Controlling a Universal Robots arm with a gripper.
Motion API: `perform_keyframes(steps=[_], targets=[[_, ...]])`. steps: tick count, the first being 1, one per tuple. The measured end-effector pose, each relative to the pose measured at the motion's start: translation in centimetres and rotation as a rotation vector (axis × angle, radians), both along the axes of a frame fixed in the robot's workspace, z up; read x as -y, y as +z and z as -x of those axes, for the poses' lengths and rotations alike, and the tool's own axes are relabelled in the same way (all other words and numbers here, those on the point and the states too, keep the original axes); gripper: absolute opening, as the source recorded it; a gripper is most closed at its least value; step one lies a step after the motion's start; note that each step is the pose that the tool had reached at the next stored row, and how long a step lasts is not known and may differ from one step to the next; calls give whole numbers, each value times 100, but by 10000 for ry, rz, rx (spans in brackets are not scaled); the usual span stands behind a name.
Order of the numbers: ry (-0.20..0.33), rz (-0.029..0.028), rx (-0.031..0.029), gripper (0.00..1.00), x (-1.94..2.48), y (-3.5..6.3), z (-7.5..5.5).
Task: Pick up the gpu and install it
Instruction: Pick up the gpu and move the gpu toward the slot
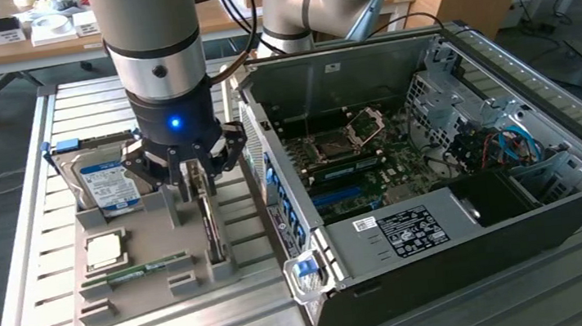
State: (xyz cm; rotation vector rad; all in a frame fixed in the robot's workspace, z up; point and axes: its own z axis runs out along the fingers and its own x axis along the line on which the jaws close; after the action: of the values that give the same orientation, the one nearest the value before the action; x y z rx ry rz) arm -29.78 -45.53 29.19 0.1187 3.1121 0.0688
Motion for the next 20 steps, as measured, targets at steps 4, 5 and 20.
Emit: perform_keyframes(steps=[4,5,20], targets=[[0,0,0,42,0,0,0],[0,0,1,42,0,0,0],[0,1,-1,42,0,-70,0]])
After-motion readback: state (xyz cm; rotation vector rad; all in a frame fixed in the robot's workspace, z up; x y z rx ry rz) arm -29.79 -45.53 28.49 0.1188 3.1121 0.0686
